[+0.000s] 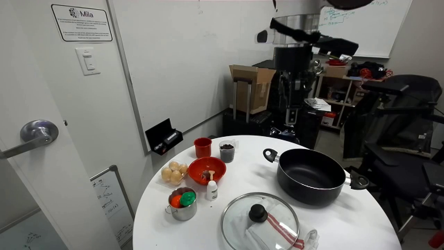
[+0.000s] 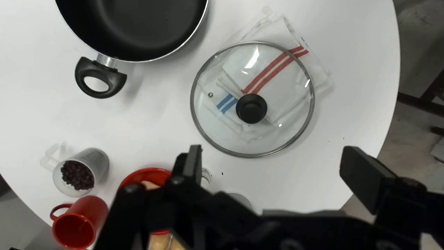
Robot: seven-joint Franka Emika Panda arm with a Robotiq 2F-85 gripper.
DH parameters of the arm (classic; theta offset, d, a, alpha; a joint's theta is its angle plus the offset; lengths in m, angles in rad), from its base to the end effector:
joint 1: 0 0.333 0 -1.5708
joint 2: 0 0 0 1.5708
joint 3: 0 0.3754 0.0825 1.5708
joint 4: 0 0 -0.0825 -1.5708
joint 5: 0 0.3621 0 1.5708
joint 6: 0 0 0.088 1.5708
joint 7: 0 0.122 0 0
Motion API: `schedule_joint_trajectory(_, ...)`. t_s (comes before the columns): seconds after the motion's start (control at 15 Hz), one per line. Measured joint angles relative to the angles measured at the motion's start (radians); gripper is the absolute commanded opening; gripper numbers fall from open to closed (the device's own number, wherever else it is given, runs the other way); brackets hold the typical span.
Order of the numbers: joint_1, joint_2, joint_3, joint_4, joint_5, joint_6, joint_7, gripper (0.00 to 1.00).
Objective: Put the lid on the pot
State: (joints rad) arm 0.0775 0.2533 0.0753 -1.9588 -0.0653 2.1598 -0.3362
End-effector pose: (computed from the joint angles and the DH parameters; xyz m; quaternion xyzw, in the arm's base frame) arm 0.5890 0.0845 0.3992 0.9653 0.2593 -0.0271 0.0148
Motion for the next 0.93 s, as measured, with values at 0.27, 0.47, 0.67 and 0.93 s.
schedule_joint_trajectory(0.27,-0.004,0.139,0.025,0.083,0.007,0.042,-0.042,1.00)
schedule_joint_trajectory(0.47,-0.009,0.253,0.045,0.175,0.009,0.043,-0.066,1.00)
schedule_joint_trajectory(0.67,-0.012,0.369,0.058,0.281,0.009,0.040,-0.086,1.00)
schedule_joint_trajectory(0.93,-0.020,0.522,0.067,0.417,0.009,0.029,-0.102,1.00)
